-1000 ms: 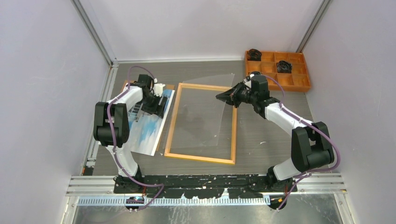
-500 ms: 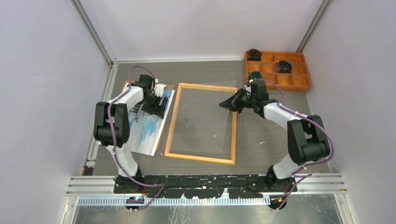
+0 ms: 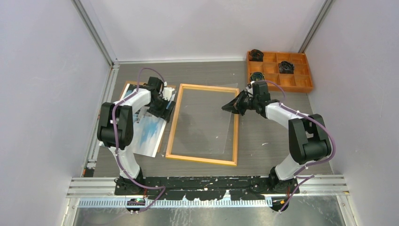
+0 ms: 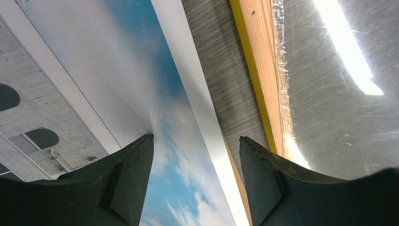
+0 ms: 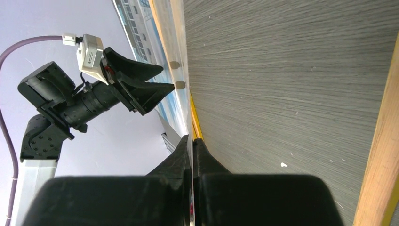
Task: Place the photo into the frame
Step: Place the photo frame item in the photo frame.
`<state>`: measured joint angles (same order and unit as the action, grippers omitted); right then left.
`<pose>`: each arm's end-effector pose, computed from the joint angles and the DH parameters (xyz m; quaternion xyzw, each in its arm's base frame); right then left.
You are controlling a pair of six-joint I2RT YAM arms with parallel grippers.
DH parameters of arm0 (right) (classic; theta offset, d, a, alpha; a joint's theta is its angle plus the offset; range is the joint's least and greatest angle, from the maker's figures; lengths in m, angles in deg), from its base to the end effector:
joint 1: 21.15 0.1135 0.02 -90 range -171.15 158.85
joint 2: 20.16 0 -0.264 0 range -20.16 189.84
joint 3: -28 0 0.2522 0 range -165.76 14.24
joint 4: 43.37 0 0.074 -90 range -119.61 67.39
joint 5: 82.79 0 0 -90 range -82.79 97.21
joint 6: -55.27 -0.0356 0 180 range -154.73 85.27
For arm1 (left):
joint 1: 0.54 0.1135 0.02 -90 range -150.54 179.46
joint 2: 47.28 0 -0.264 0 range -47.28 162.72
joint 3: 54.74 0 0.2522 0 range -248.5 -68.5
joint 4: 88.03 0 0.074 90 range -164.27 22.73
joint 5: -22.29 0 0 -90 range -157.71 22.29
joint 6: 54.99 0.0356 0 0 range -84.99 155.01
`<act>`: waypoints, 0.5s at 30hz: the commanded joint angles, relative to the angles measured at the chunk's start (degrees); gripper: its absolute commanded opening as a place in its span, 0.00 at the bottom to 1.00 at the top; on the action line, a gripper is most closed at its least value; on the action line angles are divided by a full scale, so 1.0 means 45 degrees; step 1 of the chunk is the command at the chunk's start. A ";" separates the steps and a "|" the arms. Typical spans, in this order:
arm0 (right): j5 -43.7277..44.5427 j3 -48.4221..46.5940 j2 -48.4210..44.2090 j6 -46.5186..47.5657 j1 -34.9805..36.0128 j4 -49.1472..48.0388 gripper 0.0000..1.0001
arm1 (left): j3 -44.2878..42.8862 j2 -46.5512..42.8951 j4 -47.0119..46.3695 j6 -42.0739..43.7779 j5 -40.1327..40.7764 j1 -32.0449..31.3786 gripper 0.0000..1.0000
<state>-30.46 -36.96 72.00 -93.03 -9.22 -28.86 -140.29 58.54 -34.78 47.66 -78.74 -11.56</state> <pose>0.3189 0.0896 0.1940 0.2186 0.8459 0.4637 0.1472 0.3515 -0.0754 0.1757 0.2155 0.9613 -0.0931 0.1440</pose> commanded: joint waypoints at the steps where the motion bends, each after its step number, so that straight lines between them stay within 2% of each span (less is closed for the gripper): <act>1: -0.0551 -0.0342 -0.0016 0.0427 -0.0071 0.0085 0.01 | 0.0074 -0.0138 -0.0296 0.0091 0.0161 -0.0066 0.68; 15: -0.0925 -0.0668 0.0539 0.1025 -0.0054 0.0143 0.01 | 0.0052 0.0028 -0.0373 0.0057 0.0319 -0.0251 0.68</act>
<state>-32.65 -37.03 73.88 -90.30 -9.55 -28.07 -140.27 58.54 -35.02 47.66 -77.73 -12.18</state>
